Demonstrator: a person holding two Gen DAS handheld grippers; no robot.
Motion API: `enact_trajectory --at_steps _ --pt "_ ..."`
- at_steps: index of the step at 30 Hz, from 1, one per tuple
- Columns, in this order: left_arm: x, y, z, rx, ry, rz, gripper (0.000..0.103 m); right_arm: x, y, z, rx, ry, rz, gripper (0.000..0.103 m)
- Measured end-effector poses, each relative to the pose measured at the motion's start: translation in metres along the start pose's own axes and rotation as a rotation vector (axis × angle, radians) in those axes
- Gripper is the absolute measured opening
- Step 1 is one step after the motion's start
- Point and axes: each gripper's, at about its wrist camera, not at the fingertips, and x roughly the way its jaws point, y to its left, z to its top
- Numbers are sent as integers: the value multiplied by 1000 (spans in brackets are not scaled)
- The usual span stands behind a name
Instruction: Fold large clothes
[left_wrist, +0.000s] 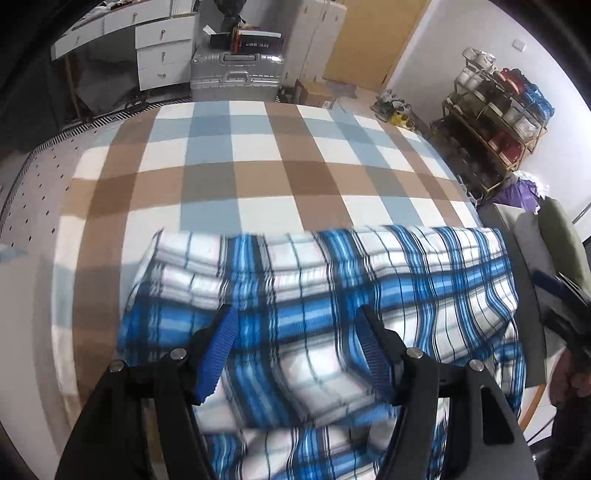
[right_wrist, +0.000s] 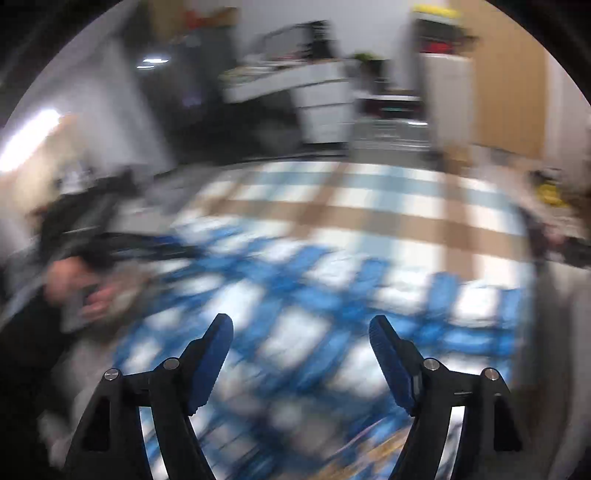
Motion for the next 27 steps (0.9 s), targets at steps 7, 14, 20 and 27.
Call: enact_trajectory --at_steps 7,14,20,27 --pt "48 3 -7 -23 113 50 61 98 -61 -23 85 286 -286 60" --pt "21 -39 19 18 71 -2 61 77 -35 12 88 197 -135 59" --pt "74 -51 10 71 182 88 62 127 -7 25 42 262 -165 62" --pt "16 -23 1 39 78 114 62 84 -31 0 45 206 -168 62"
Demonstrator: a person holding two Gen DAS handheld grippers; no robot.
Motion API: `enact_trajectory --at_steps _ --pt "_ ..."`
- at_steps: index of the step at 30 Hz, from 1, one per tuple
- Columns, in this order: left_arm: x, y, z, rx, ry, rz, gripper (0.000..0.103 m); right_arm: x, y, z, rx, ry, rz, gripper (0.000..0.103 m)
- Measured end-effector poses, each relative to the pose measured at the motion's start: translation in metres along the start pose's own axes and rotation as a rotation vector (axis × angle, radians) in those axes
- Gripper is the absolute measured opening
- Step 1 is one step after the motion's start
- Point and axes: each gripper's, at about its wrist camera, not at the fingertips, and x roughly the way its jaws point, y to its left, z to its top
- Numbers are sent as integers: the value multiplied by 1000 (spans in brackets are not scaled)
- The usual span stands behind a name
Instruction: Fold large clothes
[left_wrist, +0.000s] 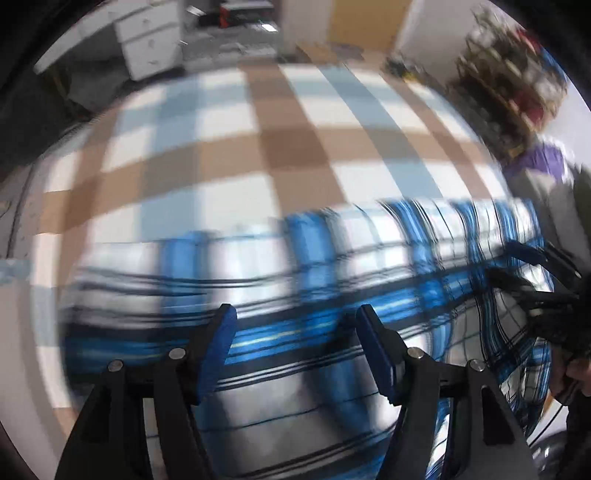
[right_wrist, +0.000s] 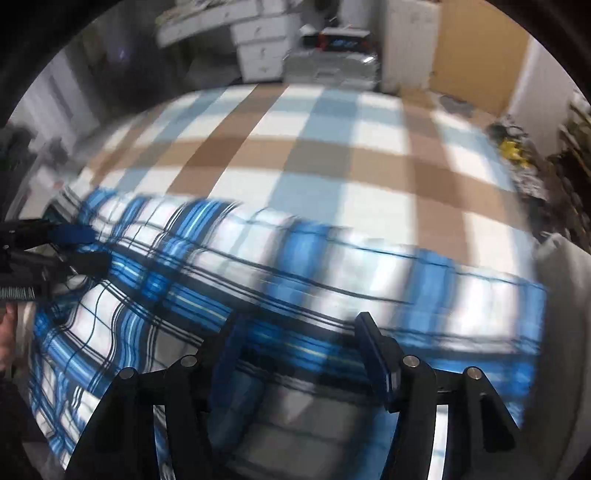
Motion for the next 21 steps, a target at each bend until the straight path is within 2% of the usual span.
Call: enact_trajectory --at_steps 2,3,4,6,7,8,9,11,13,21 --pt "-11 25 -4 -42 -39 -4 62 -13 -22 -4 40 -27 -28 63" --pt "-8 37 -8 -69 -20 -1 62 -17 -35 -9 66 -27 -69 68" --pt "2 46 -11 -94 15 -10 62 -13 -46 -15 90 5 -110 69" --pt "27 52 -12 -113 70 -42 62 8 -56 -24 108 100 -133 69" --pt "28 50 -15 -92 53 -32 62 16 -58 -29 101 120 -114 71" --pt "27 43 -20 -62 36 -1 62 13 -52 -31 59 79 -129 75" --pt "28 37 -21 -34 36 31 62 15 -46 -32 25 80 -148 77" --pt "33 29 -19 5 28 80 62 16 -42 -28 28 69 -151 81" --pt "36 29 -11 24 26 107 62 21 -39 -19 22 43 -162 80" --pt "49 61 36 21 9 133 63 55 -44 34 3 -24 -148 81"
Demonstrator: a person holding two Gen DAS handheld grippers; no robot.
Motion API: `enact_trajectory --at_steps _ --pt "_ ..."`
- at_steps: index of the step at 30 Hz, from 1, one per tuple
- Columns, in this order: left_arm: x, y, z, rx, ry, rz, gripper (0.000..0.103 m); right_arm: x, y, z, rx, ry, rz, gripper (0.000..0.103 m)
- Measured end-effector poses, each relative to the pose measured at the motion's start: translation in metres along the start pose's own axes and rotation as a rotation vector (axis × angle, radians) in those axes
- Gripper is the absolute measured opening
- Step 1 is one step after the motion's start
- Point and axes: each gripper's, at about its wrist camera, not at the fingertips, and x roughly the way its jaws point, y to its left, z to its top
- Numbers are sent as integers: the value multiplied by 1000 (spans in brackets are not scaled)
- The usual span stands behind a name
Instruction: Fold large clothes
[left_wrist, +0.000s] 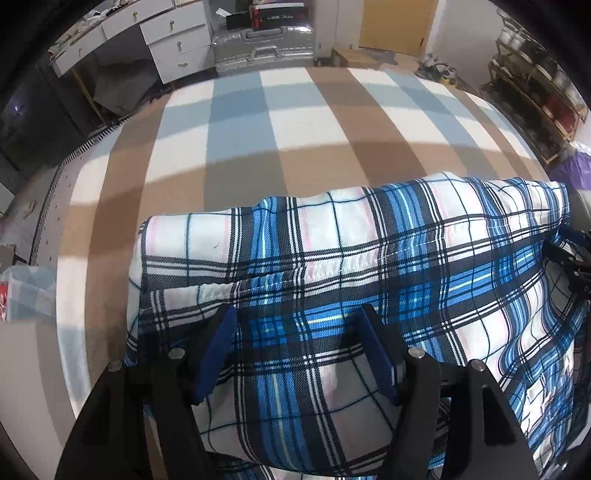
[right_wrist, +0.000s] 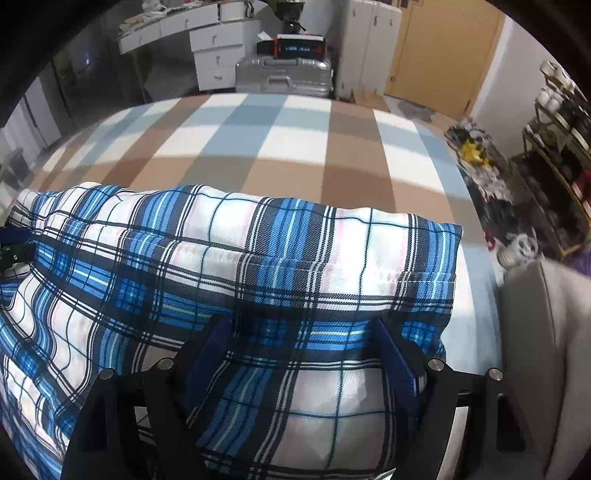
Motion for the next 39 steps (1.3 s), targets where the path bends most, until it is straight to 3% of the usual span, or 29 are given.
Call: enact_trajectory --at_steps 4,5,6,7,9,10,12,13,15,17,19,22,25,28,30,31,34,36,37,39 --pt "2 10 16 -27 5 -5 63 15 0 24 -13 -41 0 81" --pt "-5 11 15 -45 7 -8 60 12 2 28 -20 -34 -7 74" --pt "-19 11 11 -65 -22 -2 57 4 4 28 -16 -38 -9 58" --pt "-37 9 5 -70 -78 -22 56 -6 8 27 -10 -50 30 51" --pt "-68 -6 -11 -34 -189 -100 59 -32 23 16 -32 -87 152 51" --pt "-75 -16 -20 -1 -208 -116 61 -41 34 7 -60 -101 173 53" --pt "-65 -37 -28 62 -165 -129 61 -48 56 -13 -123 -93 171 57" --pt "-52 -51 -35 108 -107 -113 61 -45 62 -19 -140 -76 171 56" --pt "-35 -62 -45 140 -53 -73 61 -32 73 -39 -181 -15 106 55" --pt "-19 -67 -63 143 -5 -40 63 -35 67 -54 -152 -44 107 56" --pt "-20 -65 -73 126 -33 -37 65 -38 63 -62 -135 -39 124 56" --pt "-32 -63 -82 112 -1 -22 65 -56 58 -72 -111 -35 126 57" --pt "-63 -50 -92 61 -34 -89 65 -96 50 -89 -75 -83 139 57" --pt "-112 -29 -124 10 -69 -176 65 -143 39 -111 -16 -162 178 66" --pt "-143 -16 -154 0 -110 -186 65 -185 30 -140 32 -240 216 79" --pt "-156 -14 -169 -10 -132 -175 65 -203 27 -151 48 -277 235 80" --pt "-187 6 -211 -67 -221 -170 65 -257 21 -193 99 -435 304 85" --pt "-201 15 -227 -107 -283 -179 65 -296 16 -223 133 -592 359 101" --pt "-218 20 -248 -125 -346 -171 67 -313 16 -235 138 -668 373 103" --pt "-235 25 -273 -149 -439 -123 85 -344 22 -259 140 -825 391 103"
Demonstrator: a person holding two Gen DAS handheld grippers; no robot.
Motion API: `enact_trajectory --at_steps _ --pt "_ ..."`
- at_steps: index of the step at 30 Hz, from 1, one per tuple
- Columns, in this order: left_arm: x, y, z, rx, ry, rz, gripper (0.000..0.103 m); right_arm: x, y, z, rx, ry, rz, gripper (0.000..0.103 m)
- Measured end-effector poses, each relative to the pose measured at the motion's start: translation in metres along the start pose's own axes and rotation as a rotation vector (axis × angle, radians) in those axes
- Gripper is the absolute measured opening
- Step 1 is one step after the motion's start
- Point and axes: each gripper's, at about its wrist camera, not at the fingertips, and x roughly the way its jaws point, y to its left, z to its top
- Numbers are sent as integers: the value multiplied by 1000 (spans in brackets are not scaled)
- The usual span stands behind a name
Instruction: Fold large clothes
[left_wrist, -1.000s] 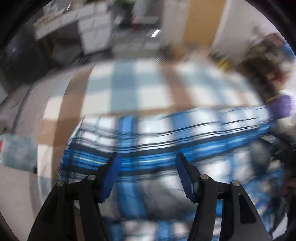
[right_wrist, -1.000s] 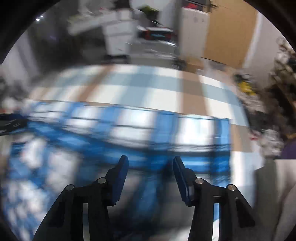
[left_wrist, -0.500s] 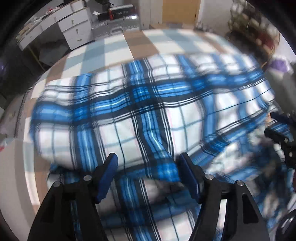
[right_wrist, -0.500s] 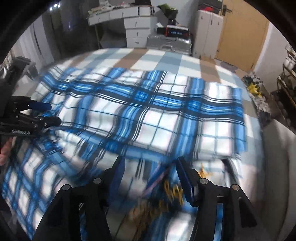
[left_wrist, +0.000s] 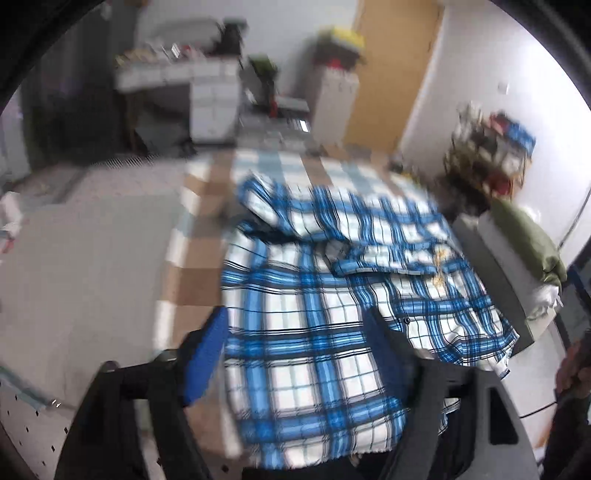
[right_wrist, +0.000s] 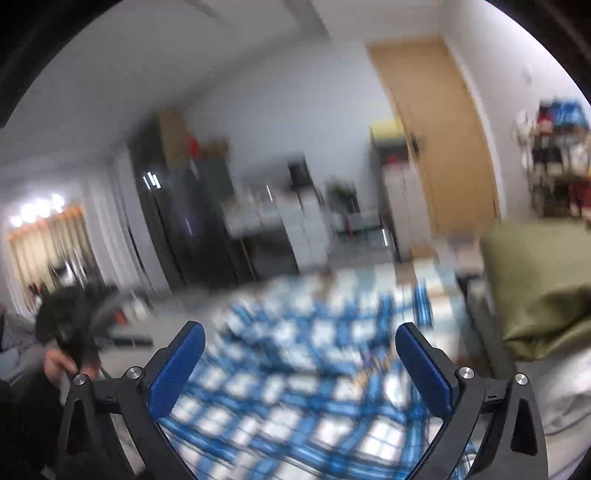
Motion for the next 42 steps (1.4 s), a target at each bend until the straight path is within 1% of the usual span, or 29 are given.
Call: enact_trajectory --at_steps 1,2,3,4,5,7,8,10,11,13,16,19,21,23,25,27,29,31,32,34,38,40,41,42 --pt "-9 1 -8 -5 -44 36 96 -15 8 0 -1 -56 13 103" --pt "-12 3 -12 -9 -73 60 100 -25 14 -1 2 -82 19 103" --pt "-16 5 -19 -12 -94 76 100 -33 20 -4 12 -101 27 103" --pt "-20 7 -30 -17 -107 81 100 -35 22 -6 21 -91 29 103" --pt "-18 12 -36 -29 -97 70 100 -32 23 -10 32 -62 24 103" --pt "-13 20 -48 -72 -60 54 101 -24 20 -21 60 22 9 103" --pt "2 24 -57 -97 -10 41 100 -13 15 -30 87 97 -7 103" --pt "21 29 -68 -114 80 38 100 2 3 -47 137 200 -47 103" --pt "29 31 -73 -120 116 21 100 7 -3 -56 160 245 -74 103" --pt "46 34 -79 -124 182 -13 100 13 -15 -72 195 297 -124 103" --pt "67 36 -85 -144 230 -37 100 15 -35 -91 242 362 -210 103" --pt "85 40 -87 -180 258 -71 100 22 -63 -104 311 417 -287 103" --pt "93 42 -85 -210 265 -99 100 27 -84 -113 388 450 -327 103" --pt "95 42 -84 -227 264 -121 100 19 -97 -117 448 473 -318 103" --pt "95 40 -81 -218 267 -152 100 24 -107 -121 488 486 -308 103" --pt "95 39 -83 -205 270 -178 100 27 -113 -122 495 507 -351 103" --pt "97 38 -82 -206 279 -203 100 22 -118 -124 499 500 -373 103" --pt "102 39 -85 -208 298 -231 100 12 -122 -125 495 482 -408 103" --pt "101 39 -85 -203 291 -231 100 10 -125 -125 492 480 -416 103" --pt "101 38 -84 -183 305 -240 100 11 -130 -123 477 471 -451 103" --pt "106 35 -81 -186 335 -304 100 25 -137 -120 384 475 -535 103" --pt "109 36 -79 -201 342 -334 100 31 -141 -121 374 473 -544 103" --pt "111 36 -78 -211 345 -348 100 35 -144 -123 388 486 -540 103" --pt "113 38 -77 -234 350 -391 100 38 -147 -127 412 503 -532 102"
